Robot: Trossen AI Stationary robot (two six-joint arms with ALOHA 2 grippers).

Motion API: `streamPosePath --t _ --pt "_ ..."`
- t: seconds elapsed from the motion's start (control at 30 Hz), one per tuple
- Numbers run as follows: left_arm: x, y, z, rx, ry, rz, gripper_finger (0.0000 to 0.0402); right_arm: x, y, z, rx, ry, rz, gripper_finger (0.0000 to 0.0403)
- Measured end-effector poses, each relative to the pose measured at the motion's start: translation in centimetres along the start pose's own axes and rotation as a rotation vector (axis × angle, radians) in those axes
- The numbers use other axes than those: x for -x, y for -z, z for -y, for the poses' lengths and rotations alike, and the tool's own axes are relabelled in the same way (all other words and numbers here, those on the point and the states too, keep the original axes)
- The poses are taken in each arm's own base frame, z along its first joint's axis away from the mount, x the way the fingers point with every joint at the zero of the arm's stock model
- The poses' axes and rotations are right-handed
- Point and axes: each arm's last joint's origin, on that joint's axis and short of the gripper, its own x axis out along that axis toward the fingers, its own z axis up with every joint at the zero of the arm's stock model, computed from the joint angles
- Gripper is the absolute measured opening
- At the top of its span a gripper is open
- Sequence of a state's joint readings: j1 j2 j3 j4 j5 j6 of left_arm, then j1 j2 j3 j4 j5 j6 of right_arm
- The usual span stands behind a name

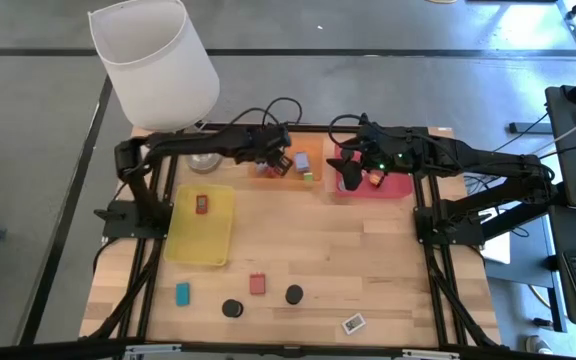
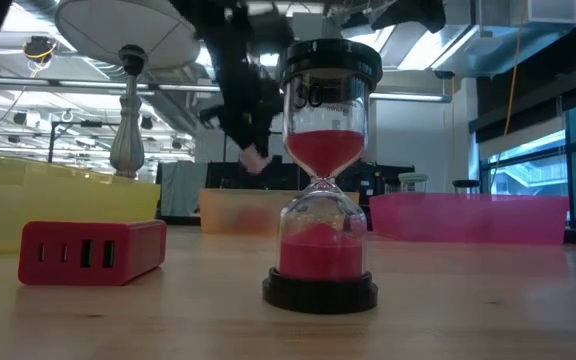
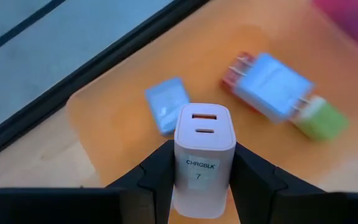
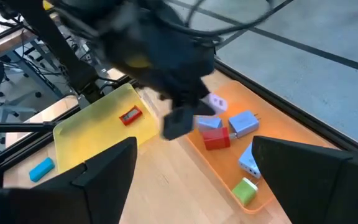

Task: Pick & Place Office items
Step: Put the pink charger adapter into the orange bin

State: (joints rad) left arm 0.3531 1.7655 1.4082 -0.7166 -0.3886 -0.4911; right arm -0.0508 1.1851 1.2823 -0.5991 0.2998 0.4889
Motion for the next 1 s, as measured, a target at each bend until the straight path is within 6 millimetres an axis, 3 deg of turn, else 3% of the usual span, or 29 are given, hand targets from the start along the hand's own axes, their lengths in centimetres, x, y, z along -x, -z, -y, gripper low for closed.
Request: streamPosePath --t 0.2,0.4,1.0 --pt "-5.2 -0.7 -2.0 0.067 -0.004 -0.086 0.0124 0.0 0.0 0.1 0.000 0.029 0.015 0.0322" --pt "-7.8 -0.4 -3.1 0.091 -0.043 -0.146 0.0124 0.0 0.0 0.1 0.000 0.029 0.015 0.0322" --pt "-8.0 -0.4 -3.5 0.095 -0.093 -0.135 0.0126 0.0 0.0 0.1 0.001 0.029 0.015 0.0322"
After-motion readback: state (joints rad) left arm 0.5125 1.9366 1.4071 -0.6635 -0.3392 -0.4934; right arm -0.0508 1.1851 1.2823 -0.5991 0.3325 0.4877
